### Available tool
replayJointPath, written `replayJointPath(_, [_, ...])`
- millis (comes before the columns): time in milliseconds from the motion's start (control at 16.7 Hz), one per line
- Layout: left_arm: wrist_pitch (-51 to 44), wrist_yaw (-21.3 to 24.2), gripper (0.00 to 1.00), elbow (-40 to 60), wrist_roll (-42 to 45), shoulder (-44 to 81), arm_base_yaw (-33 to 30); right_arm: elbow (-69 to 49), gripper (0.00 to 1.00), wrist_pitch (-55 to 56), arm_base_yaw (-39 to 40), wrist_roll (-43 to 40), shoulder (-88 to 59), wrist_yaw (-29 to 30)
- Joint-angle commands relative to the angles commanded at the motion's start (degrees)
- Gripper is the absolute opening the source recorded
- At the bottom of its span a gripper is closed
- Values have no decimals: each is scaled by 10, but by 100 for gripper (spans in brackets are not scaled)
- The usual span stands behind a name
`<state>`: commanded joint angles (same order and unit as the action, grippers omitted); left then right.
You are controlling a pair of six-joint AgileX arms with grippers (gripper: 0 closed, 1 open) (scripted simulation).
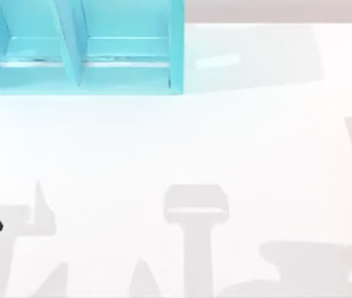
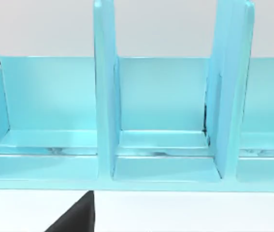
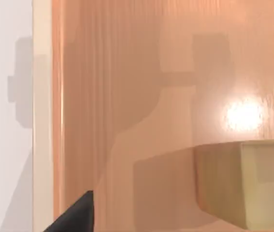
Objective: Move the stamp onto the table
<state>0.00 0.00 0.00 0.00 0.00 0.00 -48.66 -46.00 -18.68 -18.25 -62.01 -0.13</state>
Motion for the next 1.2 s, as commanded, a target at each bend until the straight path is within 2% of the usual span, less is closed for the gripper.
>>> replayJointPath(300, [0, 0, 100, 0, 0, 0, 0, -176, 100, -163, -67, -67, -215, 0])
replayJointPath(540, [0, 0, 100, 0, 0, 0, 0, -267, 100, -238, -99, -99, -318, 1])
replayJointPath(1020, [0, 0, 100, 0, 0, 0, 0, -282, 100, -250, -103, -105, -337, 1])
replayJointPath(1200, [0, 0, 100, 0, 0, 0, 0, -249, 100, -210, -104, -104, -349, 1])
